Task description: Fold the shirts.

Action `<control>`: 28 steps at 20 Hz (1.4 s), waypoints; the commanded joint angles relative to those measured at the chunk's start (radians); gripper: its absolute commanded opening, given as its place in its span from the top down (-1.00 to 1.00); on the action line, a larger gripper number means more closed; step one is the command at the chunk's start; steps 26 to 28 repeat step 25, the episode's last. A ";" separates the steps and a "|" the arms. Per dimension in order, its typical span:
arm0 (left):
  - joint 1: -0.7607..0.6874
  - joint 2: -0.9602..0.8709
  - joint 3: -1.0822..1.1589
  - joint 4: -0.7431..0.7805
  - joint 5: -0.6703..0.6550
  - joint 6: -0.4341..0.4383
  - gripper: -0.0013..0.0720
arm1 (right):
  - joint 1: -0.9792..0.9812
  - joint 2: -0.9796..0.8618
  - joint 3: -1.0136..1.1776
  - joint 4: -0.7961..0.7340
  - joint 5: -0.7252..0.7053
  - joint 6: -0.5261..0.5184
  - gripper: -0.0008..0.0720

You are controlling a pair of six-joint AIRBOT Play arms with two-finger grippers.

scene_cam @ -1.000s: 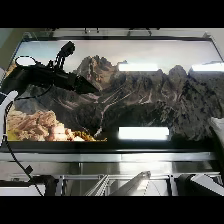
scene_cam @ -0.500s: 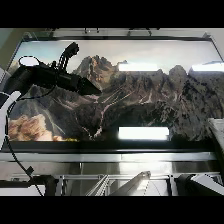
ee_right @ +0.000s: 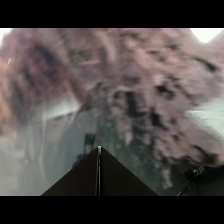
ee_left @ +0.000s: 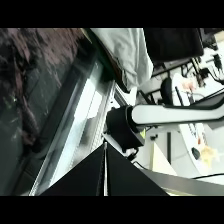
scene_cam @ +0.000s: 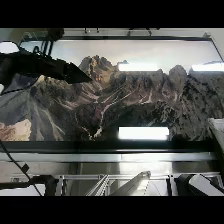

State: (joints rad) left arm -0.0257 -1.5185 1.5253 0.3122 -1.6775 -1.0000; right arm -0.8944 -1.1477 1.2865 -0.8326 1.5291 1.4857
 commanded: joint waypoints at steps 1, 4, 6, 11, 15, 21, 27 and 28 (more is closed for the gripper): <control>0.068 0.120 -0.061 0.002 0.021 -0.081 0.95 | 0.270 0.054 -0.040 0.089 -0.024 -0.089 0.94; 0.101 0.308 -0.303 0.034 0.045 -0.083 0.95 | 0.502 0.163 -0.165 0.089 -0.068 -0.103 0.94; 0.108 0.431 -0.475 0.082 0.075 -0.083 0.95 | 0.649 0.238 -0.272 0.088 -0.106 -0.102 0.94; 0.108 0.592 -0.722 0.146 0.120 -0.083 0.94 | 0.885 0.259 -0.416 0.097 -0.218 -0.102 0.94; 0.107 0.636 -0.750 0.137 0.126 -0.083 0.94 | 0.907 0.248 -0.416 0.104 -0.221 -0.102 0.93; 0.107 0.693 -0.750 0.138 0.129 -0.083 0.94 | 0.906 0.248 -0.417 0.104 -0.183 -0.099 0.93; 0.107 0.742 -0.750 0.138 0.129 -0.083 0.94 | 0.906 0.248 -0.417 0.104 -0.183 -0.099 0.93; 0.107 0.742 -0.750 0.138 0.129 -0.083 0.94 | 0.906 0.248 -0.417 0.104 -0.183 -0.099 0.93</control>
